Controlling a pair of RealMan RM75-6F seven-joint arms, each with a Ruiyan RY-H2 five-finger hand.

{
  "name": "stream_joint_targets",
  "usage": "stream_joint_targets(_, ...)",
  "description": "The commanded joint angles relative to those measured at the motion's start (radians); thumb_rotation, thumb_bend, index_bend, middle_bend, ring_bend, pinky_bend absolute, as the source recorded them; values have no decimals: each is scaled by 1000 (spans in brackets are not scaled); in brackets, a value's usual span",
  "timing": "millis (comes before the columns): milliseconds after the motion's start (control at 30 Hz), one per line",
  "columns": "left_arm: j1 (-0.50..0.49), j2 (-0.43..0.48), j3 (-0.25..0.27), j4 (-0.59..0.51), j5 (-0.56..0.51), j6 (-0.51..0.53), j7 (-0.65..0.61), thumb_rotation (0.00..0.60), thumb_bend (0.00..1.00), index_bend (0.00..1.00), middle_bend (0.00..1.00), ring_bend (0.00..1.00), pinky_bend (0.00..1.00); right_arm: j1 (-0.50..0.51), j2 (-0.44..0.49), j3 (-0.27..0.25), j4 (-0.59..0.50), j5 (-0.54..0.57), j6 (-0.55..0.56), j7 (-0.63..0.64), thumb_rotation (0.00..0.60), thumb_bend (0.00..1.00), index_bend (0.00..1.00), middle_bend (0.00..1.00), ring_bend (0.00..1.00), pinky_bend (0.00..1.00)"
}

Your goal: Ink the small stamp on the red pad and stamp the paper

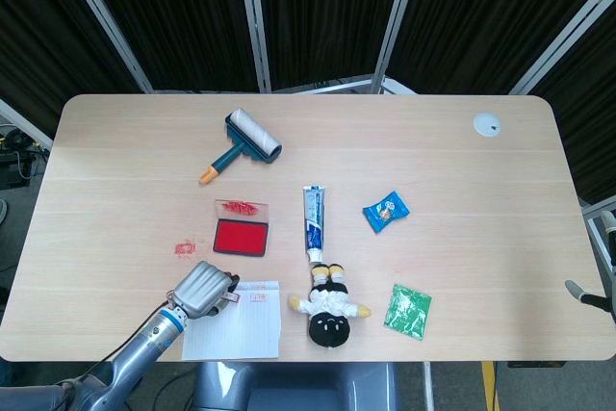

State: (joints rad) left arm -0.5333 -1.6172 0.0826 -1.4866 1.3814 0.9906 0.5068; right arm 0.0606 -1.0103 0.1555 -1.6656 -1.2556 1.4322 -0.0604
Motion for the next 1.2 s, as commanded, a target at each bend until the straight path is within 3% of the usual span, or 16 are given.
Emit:
stream_joint_targets(33, 0, -1, -1, 3, -1, -1, 2, 600, 451, 632, 576, 825, 883, 0, 0, 0, 1, 1, -1, -1, 600, 0, 0, 0, 0, 0)
stream_joint_targets(800, 1, 8, -13, -3, 10, 5, -7, 600, 450, 633, 576, 826, 883, 1, -2, 0, 2, 3, -2, -4, 600, 0, 0, 0, 0, 0)
stream_joint_targets(1200, 8, 170, -54, -184, 51, 89, -69, 600, 449, 632, 576, 825, 883, -4, 2, -3, -10, -9, 10, -3, 600, 0, 0, 0, 0, 0)
